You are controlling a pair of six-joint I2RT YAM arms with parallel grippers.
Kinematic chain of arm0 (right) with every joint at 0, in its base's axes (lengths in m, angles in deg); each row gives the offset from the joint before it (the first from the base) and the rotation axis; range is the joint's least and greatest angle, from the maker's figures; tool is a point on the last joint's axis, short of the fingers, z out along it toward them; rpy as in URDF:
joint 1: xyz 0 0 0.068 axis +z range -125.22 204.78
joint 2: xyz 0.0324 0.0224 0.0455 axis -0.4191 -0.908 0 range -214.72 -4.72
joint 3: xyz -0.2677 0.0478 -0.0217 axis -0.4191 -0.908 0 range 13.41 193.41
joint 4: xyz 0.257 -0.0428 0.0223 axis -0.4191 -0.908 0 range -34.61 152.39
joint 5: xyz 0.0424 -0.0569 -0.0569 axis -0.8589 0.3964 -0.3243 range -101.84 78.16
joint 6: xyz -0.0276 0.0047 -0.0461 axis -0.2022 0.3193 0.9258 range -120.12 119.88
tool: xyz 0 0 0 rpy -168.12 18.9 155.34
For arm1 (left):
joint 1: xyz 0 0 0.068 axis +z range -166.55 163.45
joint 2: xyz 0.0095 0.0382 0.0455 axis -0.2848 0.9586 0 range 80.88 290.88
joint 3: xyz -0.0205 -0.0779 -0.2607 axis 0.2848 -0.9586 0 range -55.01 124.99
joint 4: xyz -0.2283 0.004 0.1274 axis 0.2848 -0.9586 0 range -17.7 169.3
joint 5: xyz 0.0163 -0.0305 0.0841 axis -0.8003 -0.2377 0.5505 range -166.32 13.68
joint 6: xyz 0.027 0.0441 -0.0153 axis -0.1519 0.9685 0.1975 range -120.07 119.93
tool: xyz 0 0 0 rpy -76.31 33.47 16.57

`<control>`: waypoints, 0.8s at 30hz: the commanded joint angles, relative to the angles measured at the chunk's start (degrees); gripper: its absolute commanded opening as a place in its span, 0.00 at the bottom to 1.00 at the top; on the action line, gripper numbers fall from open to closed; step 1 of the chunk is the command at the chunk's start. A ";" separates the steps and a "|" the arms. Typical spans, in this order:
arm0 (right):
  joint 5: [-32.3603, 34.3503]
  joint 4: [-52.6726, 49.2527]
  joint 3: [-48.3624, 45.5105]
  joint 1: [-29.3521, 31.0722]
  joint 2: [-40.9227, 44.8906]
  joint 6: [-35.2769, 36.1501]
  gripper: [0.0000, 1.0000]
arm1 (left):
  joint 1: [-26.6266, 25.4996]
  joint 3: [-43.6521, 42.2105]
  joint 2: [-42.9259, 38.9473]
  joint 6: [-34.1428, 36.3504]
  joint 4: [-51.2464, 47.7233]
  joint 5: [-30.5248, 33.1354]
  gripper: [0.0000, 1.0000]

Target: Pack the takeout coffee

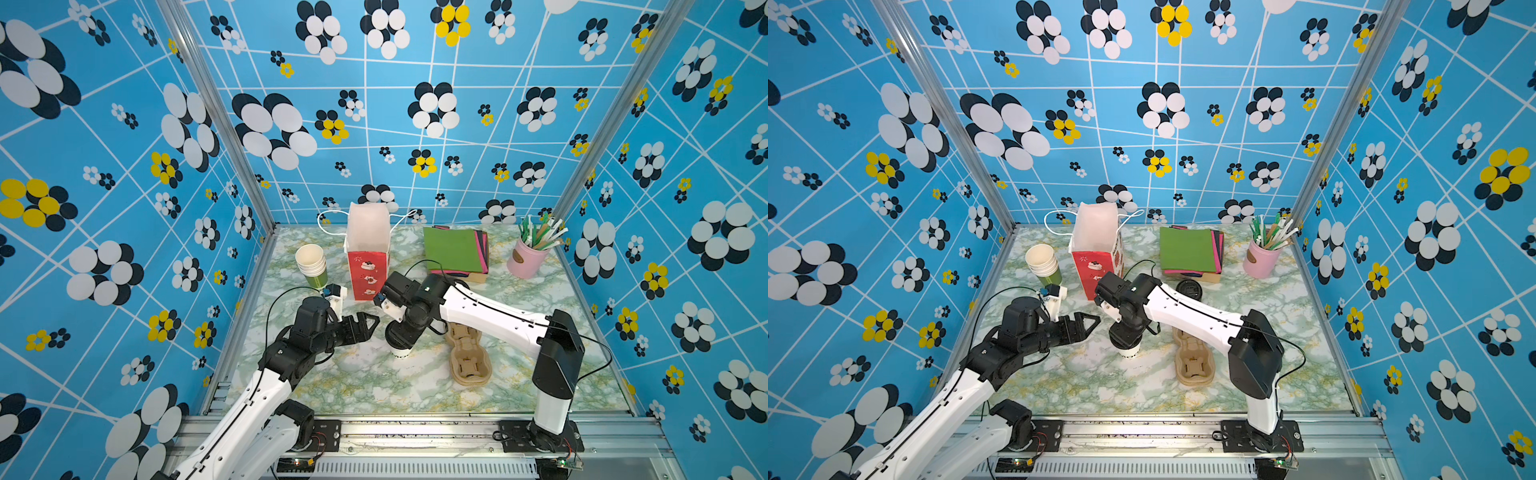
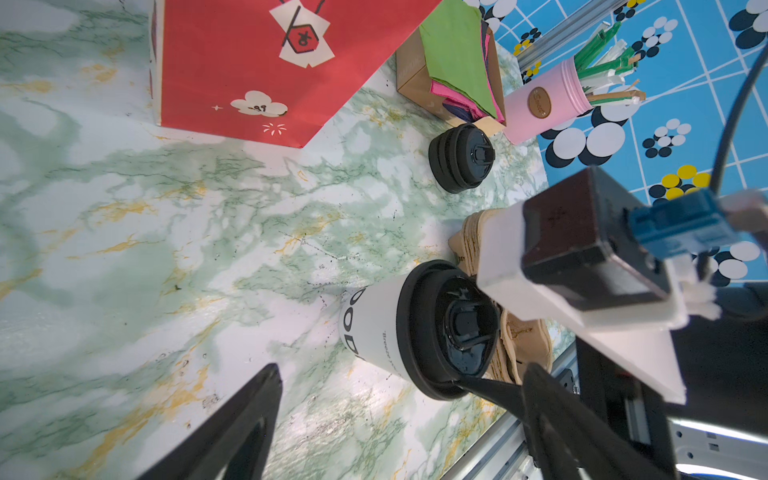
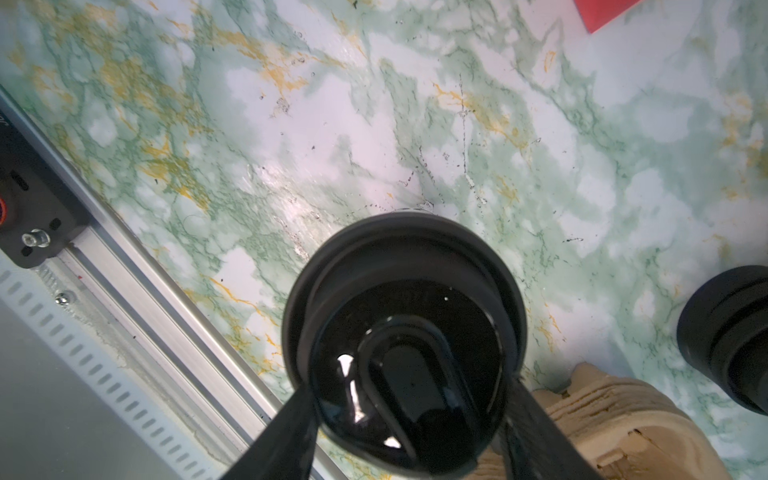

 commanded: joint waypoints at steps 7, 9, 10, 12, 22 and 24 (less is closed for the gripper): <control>-1.21 -2.59 -6.36 0.47 -2.34 -1.07 0.62 | 0.33 -2.36 0.30 -2.13 2.14 -3.16 0.85; -0.43 -2.70 -6.60 0.47 -2.75 -1.12 0.62 | 0.32 -2.62 0.74 -2.49 2.74 -3.89 0.83; -0.04 -2.89 -6.71 0.47 -3.03 -1.15 0.62 | 0.29 -2.86 1.09 -2.68 3.26 -4.40 0.82; 0.37 -3.00 -6.87 0.54 -3.33 -1.18 0.62 | 0.24 -3.09 1.76 -3.00 3.93 -5.21 0.80; 3.22 -2.00 -8.20 1.29 -2.91 -1.25 0.60 | -0.17 -4.53 5.75 -5.20 9.36 -9.47 0.69; 3.61 -1.87 -8.33 1.60 -2.90 -1.18 0.60 | -0.40 -4.58 6.59 -5.30 9.96 -9.82 0.68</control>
